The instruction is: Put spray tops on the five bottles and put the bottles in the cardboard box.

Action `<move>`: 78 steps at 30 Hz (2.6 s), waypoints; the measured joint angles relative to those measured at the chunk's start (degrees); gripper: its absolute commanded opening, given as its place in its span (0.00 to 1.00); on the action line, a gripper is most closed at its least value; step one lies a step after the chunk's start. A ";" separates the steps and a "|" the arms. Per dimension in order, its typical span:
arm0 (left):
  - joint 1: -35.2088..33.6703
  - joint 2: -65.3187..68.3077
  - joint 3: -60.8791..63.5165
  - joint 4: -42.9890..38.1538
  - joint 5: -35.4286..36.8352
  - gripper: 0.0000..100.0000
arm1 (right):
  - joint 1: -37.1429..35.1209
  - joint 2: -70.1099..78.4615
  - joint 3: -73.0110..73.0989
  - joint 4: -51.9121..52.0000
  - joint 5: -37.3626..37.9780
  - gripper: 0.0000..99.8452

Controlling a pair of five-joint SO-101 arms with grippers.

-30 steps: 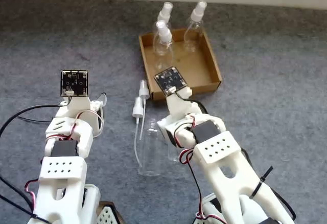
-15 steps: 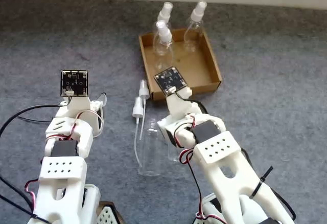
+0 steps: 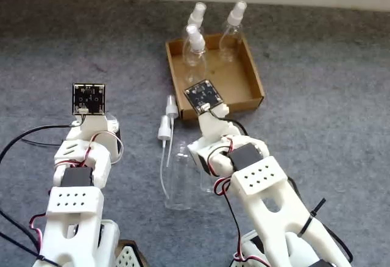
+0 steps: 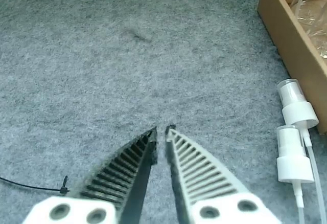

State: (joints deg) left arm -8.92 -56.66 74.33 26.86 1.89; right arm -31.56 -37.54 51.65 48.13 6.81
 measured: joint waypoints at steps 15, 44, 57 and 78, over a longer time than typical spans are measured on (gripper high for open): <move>0.00 0.00 0.00 0.00 0.00 0.05 | 0.00 0.00 0.00 0.00 0.00 0.00; 0.00 0.00 0.79 0.00 0.00 0.05 | 11.78 3.16 -21.36 31.56 0.70 0.16; 0.00 0.00 0.79 0.00 0.00 0.05 | 2.90 18.99 -21.36 22.77 -8.88 0.29; 0.00 0.00 0.79 0.00 0.00 0.05 | 11.78 23.38 -21.36 13.71 -9.14 0.07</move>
State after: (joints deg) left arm -8.92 -56.66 75.12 26.86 1.89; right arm -19.78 -14.15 30.29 61.85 -2.33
